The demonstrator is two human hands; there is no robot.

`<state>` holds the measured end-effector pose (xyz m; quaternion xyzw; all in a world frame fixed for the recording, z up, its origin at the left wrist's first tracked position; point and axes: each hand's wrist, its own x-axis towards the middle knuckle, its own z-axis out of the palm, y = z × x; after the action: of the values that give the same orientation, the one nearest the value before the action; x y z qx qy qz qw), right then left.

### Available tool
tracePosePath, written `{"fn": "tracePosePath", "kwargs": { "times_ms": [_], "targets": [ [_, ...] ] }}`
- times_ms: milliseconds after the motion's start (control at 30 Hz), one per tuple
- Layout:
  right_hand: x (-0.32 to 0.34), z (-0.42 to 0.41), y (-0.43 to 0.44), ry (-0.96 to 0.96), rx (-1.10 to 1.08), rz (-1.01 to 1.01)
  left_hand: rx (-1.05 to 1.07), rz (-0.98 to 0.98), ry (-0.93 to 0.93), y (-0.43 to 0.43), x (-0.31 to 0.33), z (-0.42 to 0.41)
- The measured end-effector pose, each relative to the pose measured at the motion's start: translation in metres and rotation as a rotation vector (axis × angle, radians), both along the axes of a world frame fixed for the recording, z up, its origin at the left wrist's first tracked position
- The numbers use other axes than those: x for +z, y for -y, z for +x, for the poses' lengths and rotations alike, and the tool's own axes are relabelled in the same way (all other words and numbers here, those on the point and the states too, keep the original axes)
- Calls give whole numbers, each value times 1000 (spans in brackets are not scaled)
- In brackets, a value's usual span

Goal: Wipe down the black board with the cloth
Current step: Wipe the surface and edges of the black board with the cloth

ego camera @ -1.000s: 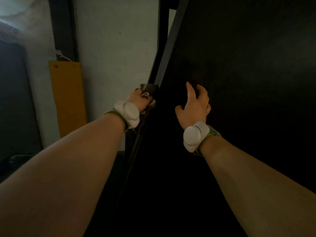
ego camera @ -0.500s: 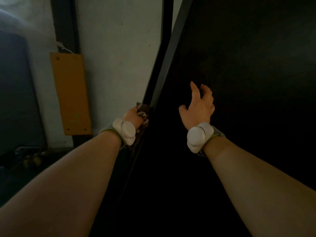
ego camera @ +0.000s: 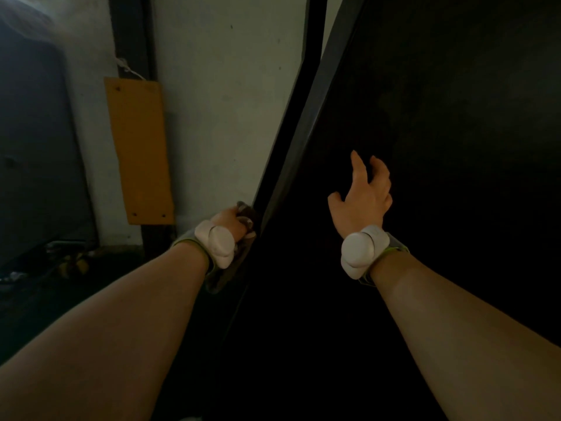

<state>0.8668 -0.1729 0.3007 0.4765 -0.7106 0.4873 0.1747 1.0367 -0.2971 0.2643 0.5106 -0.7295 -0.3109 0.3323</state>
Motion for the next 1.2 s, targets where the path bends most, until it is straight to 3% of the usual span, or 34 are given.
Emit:
{"fn": "tracePosePath", "kwargs": {
  "times_ms": [133,167,333,500,1200],
  "targets": [
    [2,-1,2,3,-6,-2,71,-75,-409,8,27,-6],
    [2,-1,3,4,0,-11,62,-108,-440,5,33,-10],
    [-2,-2,7,2,24,-93,-198,-173,-208,-11,24,-28],
    [-7,0,13,-7,-11,-113,-256,-90,-233,-6,9,-19],
    [-27,15,7,-83,-4,-47,-33,-80,93,7,-78,10]
  ]
}}
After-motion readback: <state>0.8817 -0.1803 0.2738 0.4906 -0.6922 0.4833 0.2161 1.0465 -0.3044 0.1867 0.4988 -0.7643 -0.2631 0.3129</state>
